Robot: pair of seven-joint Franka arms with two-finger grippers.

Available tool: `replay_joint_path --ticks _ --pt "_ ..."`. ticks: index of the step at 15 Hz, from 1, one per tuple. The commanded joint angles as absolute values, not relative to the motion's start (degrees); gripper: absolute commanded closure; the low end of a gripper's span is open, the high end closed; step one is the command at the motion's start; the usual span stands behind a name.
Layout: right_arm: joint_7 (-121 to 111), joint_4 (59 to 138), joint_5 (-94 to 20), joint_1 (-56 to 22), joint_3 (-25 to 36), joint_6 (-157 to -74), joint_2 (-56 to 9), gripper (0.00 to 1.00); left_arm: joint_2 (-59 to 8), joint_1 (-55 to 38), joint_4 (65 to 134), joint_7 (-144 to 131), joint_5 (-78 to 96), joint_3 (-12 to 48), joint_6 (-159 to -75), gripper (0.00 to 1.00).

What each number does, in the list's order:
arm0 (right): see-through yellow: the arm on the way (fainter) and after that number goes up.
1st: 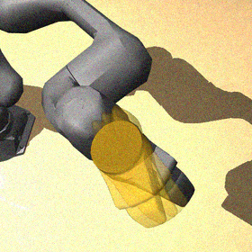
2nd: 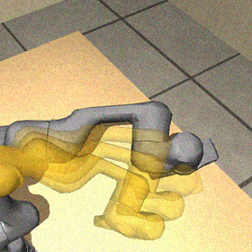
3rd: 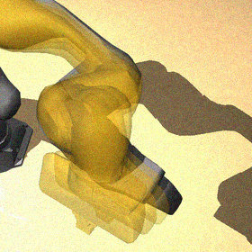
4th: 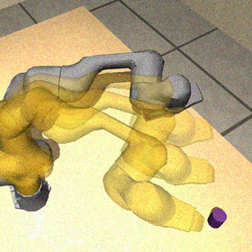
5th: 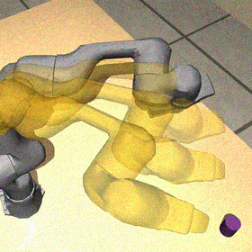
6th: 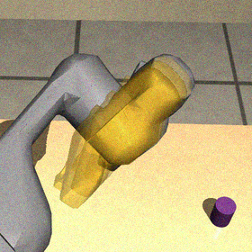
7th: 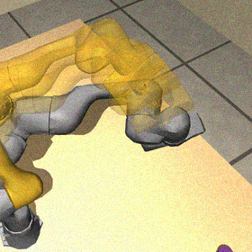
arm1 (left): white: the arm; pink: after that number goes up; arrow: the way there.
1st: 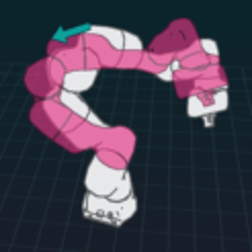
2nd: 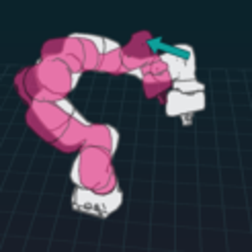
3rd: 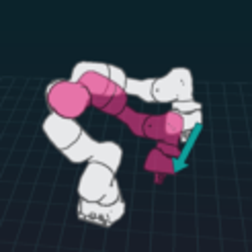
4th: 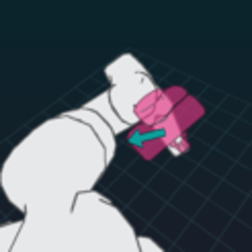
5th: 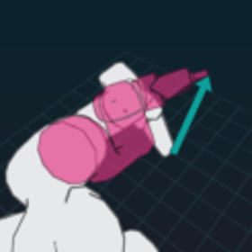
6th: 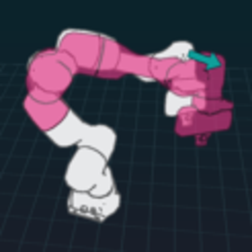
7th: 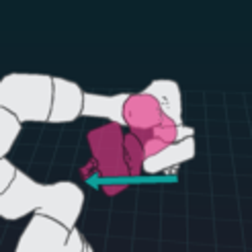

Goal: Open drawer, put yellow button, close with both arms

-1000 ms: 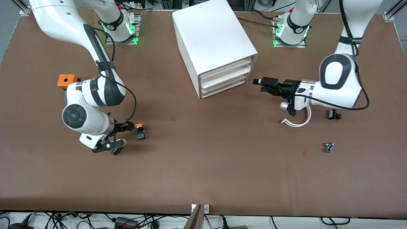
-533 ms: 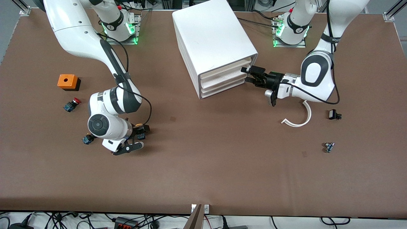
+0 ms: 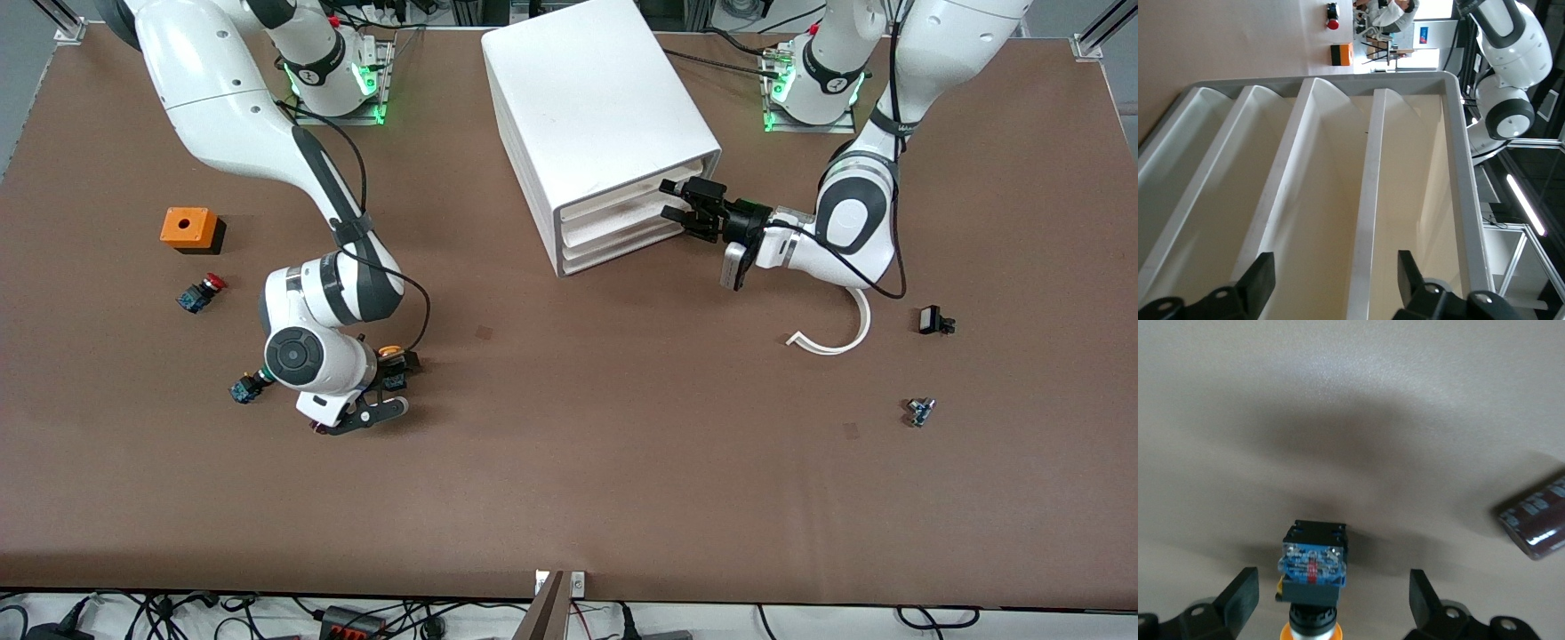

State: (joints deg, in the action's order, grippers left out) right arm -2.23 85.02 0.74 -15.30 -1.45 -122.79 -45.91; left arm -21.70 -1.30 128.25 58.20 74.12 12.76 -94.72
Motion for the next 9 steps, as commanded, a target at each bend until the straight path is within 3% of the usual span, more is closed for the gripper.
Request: replay_joint_path --ticks 1,4,6,9 --pt "-1.9 83.8 1.2 -16.3 -1.6 -123.5 -47.1 0.0 -21.5 -0.2 128.4 60.1 75.6 13.3 -91.2 0.5" --pt "-2.1 84.0 1.2 -16.3 -1.6 -123.5 -47.3 0.0 -21.6 -0.2 128.5 60.0 75.8 13.3 -90.8 0.58" --pt "-2.3 84.2 1.2 -16.3 -1.6 -123.4 -47.3 0.13 -22.4 -0.3 128.5 60.0 75.8 13.3 -89.7 0.58" --pt "-2.3 84.2 1.2 -16.2 -1.6 -123.2 -47.2 0.45 -23.1 -0.3 128.5 60.1 75.8 13.3 -88.9 0.58"
